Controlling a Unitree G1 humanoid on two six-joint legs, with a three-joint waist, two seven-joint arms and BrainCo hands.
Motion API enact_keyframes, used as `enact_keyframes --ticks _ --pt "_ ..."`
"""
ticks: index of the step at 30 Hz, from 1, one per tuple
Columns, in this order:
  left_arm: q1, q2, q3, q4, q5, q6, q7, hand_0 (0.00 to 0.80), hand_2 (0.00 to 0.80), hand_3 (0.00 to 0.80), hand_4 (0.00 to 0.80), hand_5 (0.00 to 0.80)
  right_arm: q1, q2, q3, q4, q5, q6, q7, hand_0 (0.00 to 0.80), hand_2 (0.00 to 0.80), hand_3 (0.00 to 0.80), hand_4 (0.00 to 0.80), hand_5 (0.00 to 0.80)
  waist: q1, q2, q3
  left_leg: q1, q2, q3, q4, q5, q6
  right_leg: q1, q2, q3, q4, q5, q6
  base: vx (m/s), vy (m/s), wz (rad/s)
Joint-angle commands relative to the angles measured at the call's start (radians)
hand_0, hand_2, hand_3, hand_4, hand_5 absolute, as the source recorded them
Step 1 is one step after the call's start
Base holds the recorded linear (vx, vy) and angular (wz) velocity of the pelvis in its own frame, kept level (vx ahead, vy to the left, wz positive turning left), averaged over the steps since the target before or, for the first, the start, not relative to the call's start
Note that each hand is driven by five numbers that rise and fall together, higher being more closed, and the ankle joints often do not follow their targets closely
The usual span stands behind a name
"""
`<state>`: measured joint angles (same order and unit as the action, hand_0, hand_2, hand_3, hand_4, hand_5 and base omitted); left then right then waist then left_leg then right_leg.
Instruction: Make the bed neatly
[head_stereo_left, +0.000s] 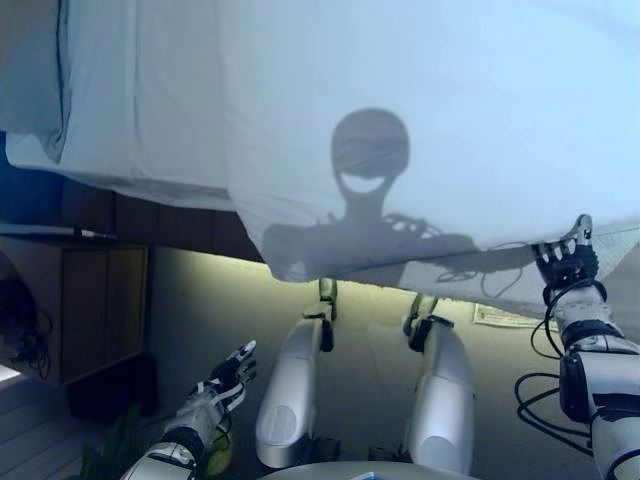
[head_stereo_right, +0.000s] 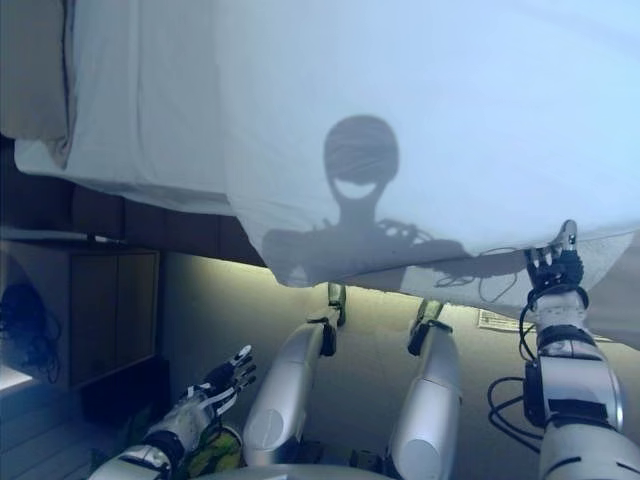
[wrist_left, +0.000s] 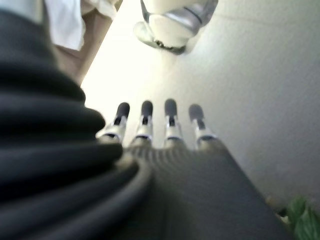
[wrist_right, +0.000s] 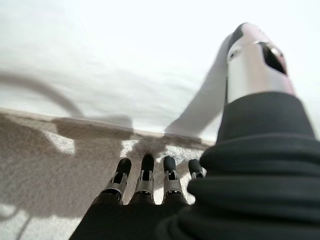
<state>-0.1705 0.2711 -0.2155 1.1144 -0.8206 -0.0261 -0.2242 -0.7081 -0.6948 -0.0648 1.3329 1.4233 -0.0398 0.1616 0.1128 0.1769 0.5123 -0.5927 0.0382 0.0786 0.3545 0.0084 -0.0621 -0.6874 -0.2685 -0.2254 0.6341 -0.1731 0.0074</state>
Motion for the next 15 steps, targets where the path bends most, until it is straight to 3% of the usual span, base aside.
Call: enact_keyframes --ticks 1,10,14,15 --pt "0.078 0.065 -0.024 -0.013 -0.040 -0.014 -0.003 0.000 0.000 0.000 0.000 0.000 -0.116 -0.107 0.038 -0.067 -0.061 -0.036 0.042 0.000 0.000 0.000 0.000 0.000 0.010 0.003 0.007 -0.054 0.000 -0.016 0.134 -0.109 0.000 -0.008 -0.034 0.060 0.007 0.029 0.091 0.003 0.010 0.08" --pt "0.140 0.082 0.013 -0.003 -0.011 -0.030 -0.072 0.000 0.000 0.000 0.000 0.000 -0.159 -0.145 0.078 -0.138 -0.125 -0.004 0.083 0.000 0.000 0.000 0.000 0.000 0.016 -0.025 0.007 -0.038 0.024 -0.016 0.181 -0.133 0.000 0.016 -0.026 0.058 0.050 0.001 0.078 0.020 0.018 0.00" --pt "0.155 0.080 0.015 0.003 -0.003 -0.039 -0.088 0.000 0.000 0.000 0.000 0.000 -0.127 -0.141 0.063 -0.128 -0.169 0.011 0.089 0.000 0.000 0.000 0.000 0.000 0.017 -0.039 -0.005 0.015 0.033 -0.019 0.145 -0.121 -0.003 0.072 -0.019 0.049 0.006 0.013 0.082 0.020 0.030 -0.04" --pt "0.158 0.079 0.017 0.004 -0.001 -0.041 -0.090 0.000 0.000 0.000 0.000 0.000 -0.115 -0.137 0.057 -0.125 -0.185 0.012 0.087 0.000 0.000 0.000 0.000 0.000 0.017 -0.044 -0.008 0.022 0.036 -0.015 0.126 -0.091 0.001 0.083 -0.018 0.037 -0.022 0.043 0.073 -0.038 0.036 -0.08"
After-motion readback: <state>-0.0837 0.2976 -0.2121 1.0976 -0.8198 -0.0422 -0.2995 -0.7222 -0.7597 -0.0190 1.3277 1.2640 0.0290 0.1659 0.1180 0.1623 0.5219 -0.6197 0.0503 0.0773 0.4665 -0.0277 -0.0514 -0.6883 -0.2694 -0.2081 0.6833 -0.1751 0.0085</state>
